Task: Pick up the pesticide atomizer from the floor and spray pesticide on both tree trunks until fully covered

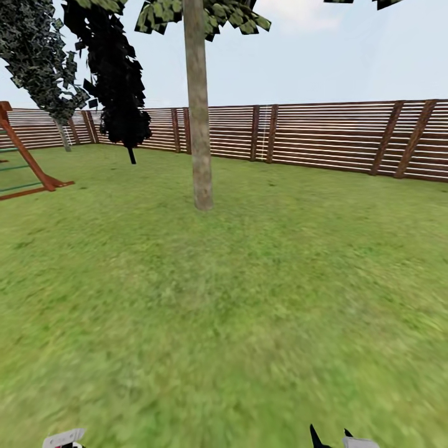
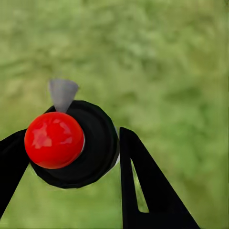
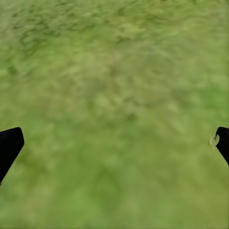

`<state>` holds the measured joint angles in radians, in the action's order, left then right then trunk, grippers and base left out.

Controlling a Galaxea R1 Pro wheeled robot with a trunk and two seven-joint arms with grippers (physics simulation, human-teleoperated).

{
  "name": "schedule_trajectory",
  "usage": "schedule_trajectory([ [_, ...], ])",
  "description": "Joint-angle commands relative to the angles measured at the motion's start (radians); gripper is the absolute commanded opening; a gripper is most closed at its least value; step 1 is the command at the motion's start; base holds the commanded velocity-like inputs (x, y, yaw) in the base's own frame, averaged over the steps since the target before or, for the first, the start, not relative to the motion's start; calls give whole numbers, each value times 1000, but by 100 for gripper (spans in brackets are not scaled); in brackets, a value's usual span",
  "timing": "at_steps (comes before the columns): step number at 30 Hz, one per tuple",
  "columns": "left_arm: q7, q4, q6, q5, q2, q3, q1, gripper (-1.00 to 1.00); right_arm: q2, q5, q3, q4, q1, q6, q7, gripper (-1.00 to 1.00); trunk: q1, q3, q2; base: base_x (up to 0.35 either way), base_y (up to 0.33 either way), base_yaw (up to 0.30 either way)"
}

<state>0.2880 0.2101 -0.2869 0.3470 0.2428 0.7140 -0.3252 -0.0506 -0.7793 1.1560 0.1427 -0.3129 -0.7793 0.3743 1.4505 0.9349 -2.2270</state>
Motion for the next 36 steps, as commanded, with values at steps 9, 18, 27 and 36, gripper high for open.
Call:
schedule_trajectory([
  [9, 0, 0, 0, 0, 0, 1, 0, -100, 2, 0, -1, 0, 0, 0, 0, 100, 0, 0, 0, 338, 0, 66],
  [18, 0, -1, 0, 0, 0, 0, 0, -100, 2, 0, -1, 0, 0, 0, 0, 100, 0, 0, 0, 338, 0, 206],
  [27, 0, 0, 0, 0, 0, 0, 0, -100, 2, 0, 0, 0, 0, 0, 0, 100, 0, 0, 0, 338, 0, 3],
  [36, 0, 0, 0, 0, 0, 1, 0, -100, 2, 0, -1, 0, 0, 0, 0, 100, 0, 0, 0, 338, 0, 0],
])
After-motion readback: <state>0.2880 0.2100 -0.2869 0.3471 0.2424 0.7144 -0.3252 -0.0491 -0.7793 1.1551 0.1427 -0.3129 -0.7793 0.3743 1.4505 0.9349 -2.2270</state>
